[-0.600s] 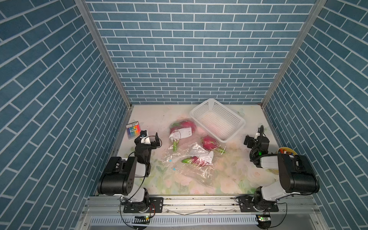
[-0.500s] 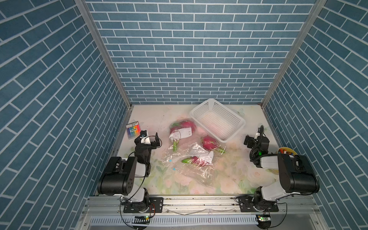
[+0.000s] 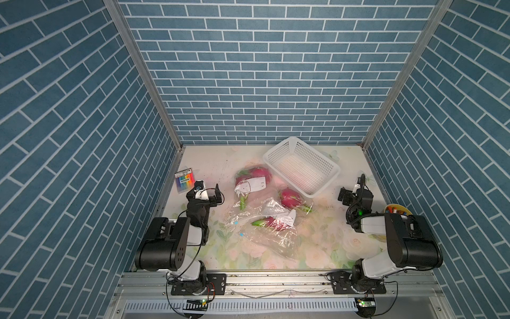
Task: Open the zip-top bag and take out the dragon fruit
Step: Pick up the zipper food storage bag at the center of the board.
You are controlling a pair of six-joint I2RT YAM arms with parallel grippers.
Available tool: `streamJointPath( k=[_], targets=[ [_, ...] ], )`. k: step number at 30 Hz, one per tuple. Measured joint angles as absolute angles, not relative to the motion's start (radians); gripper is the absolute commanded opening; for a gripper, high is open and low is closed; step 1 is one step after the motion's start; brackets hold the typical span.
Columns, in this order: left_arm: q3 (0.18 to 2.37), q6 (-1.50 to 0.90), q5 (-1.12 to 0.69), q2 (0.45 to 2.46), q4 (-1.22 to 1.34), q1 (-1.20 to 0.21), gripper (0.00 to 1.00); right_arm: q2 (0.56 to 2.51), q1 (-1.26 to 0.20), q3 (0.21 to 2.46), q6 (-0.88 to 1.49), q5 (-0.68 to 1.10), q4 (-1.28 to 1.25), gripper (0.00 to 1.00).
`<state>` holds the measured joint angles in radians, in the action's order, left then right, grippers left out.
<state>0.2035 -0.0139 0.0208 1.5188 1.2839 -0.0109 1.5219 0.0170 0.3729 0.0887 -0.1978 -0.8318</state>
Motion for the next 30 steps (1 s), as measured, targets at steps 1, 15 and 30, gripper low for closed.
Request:
streamJointPath(
  k=[1,15,30],
  targets=[
    [0.204,-0.014,0.021,1.519,1.284,-0.011,1.0,1.522,0.017,0.373,0.089,-0.198,-0.832,0.99],
    [0.22,-0.019,0.048,1.495,1.229,-0.012,1.0,1.514,0.017,0.381,0.088,-0.202,-0.802,0.95],
    [0.42,-0.249,0.218,1.189,0.783,-0.125,1.0,1.118,-0.087,0.708,0.218,-0.227,-0.038,0.89]
  ],
)
